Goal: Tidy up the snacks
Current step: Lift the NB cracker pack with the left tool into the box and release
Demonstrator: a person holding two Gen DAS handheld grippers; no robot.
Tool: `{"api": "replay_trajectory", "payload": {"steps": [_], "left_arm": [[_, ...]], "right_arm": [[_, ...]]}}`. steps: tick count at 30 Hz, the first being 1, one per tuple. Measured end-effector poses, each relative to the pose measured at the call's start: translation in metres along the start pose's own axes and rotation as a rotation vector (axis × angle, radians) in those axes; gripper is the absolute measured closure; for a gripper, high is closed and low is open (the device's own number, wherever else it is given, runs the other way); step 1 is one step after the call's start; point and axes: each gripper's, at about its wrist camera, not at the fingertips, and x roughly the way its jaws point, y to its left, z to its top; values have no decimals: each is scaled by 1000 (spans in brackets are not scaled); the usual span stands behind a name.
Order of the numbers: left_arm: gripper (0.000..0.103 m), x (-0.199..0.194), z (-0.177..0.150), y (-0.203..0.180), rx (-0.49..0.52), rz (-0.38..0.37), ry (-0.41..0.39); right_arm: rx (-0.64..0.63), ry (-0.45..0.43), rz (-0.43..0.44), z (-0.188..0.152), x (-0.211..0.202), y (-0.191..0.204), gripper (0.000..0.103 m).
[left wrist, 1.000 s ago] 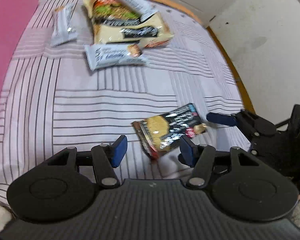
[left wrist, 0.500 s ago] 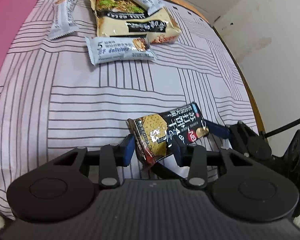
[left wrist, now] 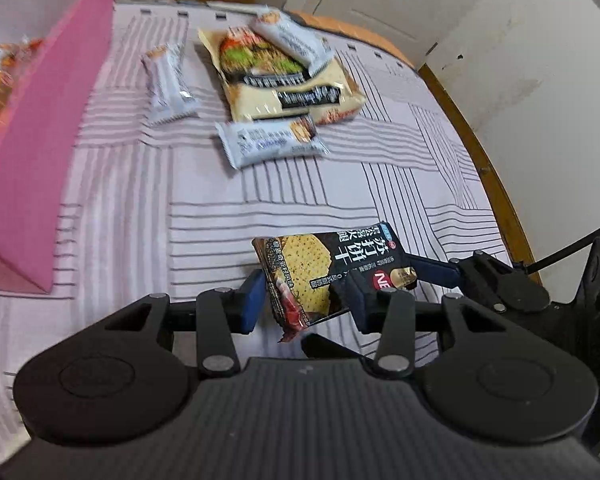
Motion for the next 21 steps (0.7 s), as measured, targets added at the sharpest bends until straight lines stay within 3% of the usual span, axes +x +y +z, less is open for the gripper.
{"api": "replay_trajectory", "payload": {"steps": [11, 21], "left_arm": [[61, -87, 2, 27, -12, 12, -95], [62, -158, 5, 54, 12, 119, -270]], "right_arm": [[-95, -49, 191, 40, -46, 42, 0], [-215, -161, 345, 98, -62, 85, 1]]}}
